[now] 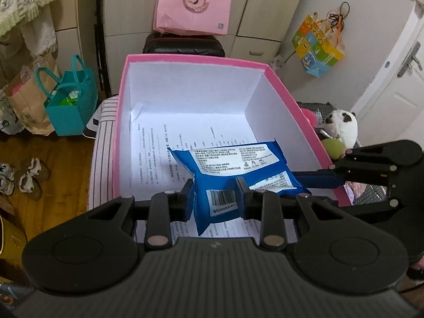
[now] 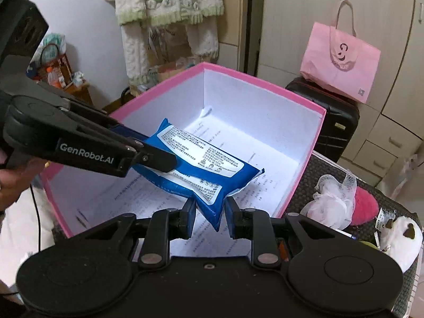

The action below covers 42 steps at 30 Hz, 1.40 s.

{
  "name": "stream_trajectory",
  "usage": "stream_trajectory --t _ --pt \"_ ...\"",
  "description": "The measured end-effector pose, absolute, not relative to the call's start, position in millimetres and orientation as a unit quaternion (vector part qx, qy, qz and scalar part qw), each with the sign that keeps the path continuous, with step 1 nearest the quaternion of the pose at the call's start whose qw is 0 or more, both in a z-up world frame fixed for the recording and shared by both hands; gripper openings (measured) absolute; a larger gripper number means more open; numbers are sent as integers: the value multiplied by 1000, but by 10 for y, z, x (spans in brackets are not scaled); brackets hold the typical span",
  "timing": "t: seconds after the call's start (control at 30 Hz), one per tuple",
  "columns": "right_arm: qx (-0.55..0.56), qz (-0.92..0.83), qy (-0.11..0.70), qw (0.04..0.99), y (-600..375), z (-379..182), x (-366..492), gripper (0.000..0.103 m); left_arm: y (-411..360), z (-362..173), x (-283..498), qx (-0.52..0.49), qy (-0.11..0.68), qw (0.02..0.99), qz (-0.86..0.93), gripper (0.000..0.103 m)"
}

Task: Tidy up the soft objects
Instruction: 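Lower the wet-wipes pack into the box and open the right gripper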

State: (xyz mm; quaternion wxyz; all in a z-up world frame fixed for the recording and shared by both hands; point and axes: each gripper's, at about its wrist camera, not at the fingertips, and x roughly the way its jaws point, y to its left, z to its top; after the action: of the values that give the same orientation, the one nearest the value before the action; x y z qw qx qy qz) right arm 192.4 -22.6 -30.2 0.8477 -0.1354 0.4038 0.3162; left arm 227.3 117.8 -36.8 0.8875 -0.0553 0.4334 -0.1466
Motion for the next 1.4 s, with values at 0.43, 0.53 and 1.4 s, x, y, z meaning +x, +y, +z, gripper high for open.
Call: stream_trajectory --t 0.43,0.53,1.4 --pt "-150 337 392 843 -285 -163 1831 40 1081 -305 2197 6 428 892 -142 59" --pt "-139 338 388 846 -391 -90 1753 40 1103 -212 2113 10 426 894 -139 60" --pt "-107 382 324 859 -1234 533 622 51 787 537 877 53 379 905 -184 79"
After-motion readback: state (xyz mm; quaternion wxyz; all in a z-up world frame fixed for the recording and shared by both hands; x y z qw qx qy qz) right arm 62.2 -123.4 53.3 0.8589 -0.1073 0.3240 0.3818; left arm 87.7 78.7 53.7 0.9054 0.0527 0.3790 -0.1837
